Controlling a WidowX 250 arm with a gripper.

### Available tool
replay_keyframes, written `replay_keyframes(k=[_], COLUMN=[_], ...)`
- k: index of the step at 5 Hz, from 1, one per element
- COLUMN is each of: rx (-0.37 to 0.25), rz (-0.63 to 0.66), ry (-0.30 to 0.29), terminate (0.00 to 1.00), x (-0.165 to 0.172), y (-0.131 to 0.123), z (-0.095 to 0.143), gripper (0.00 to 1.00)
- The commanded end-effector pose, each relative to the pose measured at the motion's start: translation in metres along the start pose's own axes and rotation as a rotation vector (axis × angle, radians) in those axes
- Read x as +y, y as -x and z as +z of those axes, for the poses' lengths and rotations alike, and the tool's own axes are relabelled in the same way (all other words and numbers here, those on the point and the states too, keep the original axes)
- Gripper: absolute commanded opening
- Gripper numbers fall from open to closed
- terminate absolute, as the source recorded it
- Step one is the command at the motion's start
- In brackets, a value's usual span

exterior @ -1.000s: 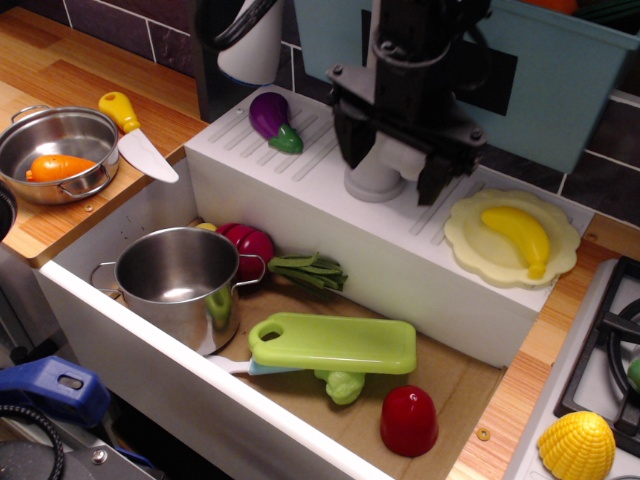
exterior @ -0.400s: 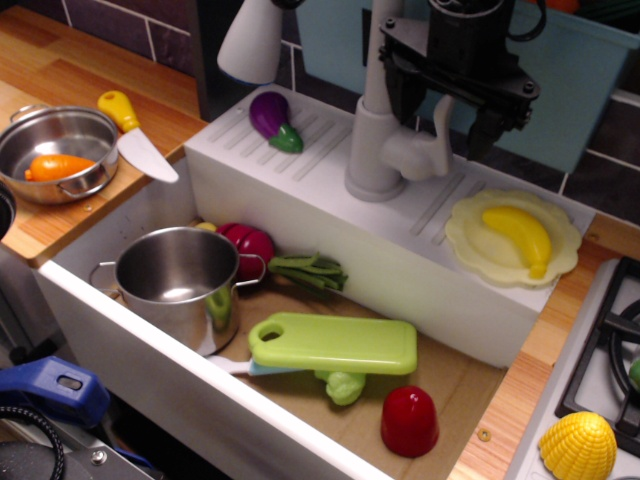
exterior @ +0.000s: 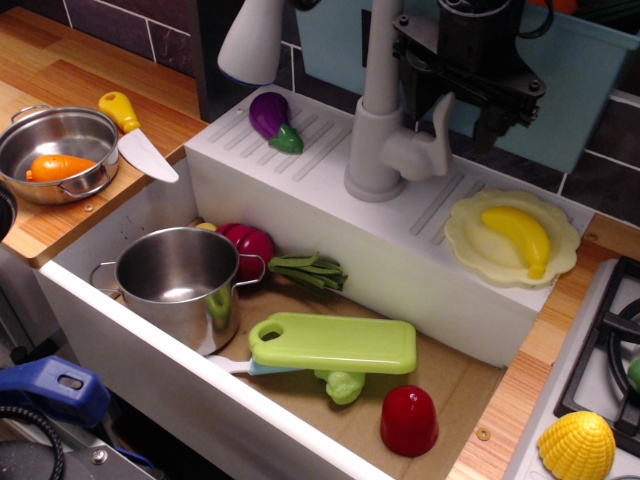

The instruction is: Turn lever vertical to front

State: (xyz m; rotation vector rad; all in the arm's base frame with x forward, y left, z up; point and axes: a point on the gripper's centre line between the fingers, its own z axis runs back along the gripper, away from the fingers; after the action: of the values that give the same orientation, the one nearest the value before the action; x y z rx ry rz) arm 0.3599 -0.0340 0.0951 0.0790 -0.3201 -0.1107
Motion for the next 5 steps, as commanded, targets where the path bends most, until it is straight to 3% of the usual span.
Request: replay_keyframes(k=[1, 3, 5], rx=[-0.056, -0.069, -0.083], rz=[0.021, 0.047, 0.107], ry=[-0.016, -0.010, -0.023], terminate=[0.00, 0.00, 0.00], x=[0.001, -0.003, -0.017], y=[-0.012, -0.001, 0.032], z=[0.015, 0.006, -0.021], gripper=[0.00, 0.00, 0.00])
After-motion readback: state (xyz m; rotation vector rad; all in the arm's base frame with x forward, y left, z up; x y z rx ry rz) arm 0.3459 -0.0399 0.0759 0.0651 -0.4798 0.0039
